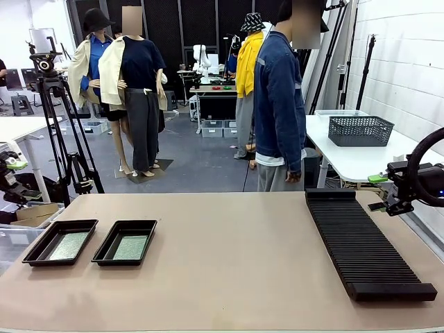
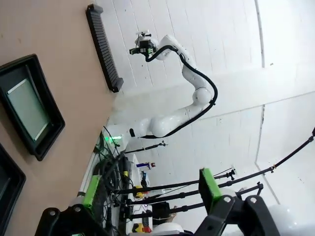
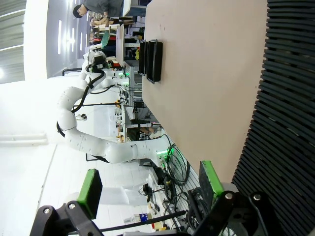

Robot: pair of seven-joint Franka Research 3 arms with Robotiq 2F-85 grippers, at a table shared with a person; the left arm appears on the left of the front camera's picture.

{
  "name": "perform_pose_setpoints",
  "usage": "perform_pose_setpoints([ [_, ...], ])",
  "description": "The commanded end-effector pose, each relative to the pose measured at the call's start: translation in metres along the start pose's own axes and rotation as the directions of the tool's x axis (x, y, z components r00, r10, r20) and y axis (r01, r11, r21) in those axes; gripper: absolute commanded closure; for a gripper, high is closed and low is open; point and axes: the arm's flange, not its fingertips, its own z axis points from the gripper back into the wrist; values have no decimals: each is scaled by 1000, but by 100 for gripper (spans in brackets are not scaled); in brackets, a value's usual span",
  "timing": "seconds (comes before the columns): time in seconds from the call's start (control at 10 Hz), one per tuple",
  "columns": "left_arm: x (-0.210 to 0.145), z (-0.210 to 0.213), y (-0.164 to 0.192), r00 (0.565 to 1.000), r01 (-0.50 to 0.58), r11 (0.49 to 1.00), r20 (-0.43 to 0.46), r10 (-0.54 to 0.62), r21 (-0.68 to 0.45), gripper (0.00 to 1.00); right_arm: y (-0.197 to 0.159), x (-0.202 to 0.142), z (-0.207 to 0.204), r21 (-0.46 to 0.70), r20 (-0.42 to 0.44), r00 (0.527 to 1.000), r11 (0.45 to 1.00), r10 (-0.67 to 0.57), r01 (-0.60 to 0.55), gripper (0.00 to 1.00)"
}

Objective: Inspect and transfer BCBs to ESD trays.
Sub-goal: Pick up the ESD tray and place it on the left side of the table.

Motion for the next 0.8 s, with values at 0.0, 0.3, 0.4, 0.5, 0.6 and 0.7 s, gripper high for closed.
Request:
perform_pose_setpoints([
  [0.0,10,9,7,999,-38,999,-35,38,0,0,1,0,-1,-5,2,1000,1000,-10,10,0],
  [0.3,13,0,4,995,-83,995,-52,86,58,0,1,0,-1,-5,2,1000,1000,-10,10,0],
  [0.4,9,-9,14,999,-35,999,-30,34,-19,0,1,0,-1,-5,2,1000,1000,-10,10,0],
  [0.5,9,-9,14,999,-35,999,-30,34,-19,0,1,0,-1,-5,2,1000,1000,-10,10,0],
  [0.6,9,-9,14,999,-35,999,-30,34,-19,0,1,0,-1,-5,2,1000,1000,-10,10,0],
  [0.7,9,-9,14,999,-35,999,-30,34,-19,0,1,0,-1,-5,2,1000,1000,-10,10,0],
])
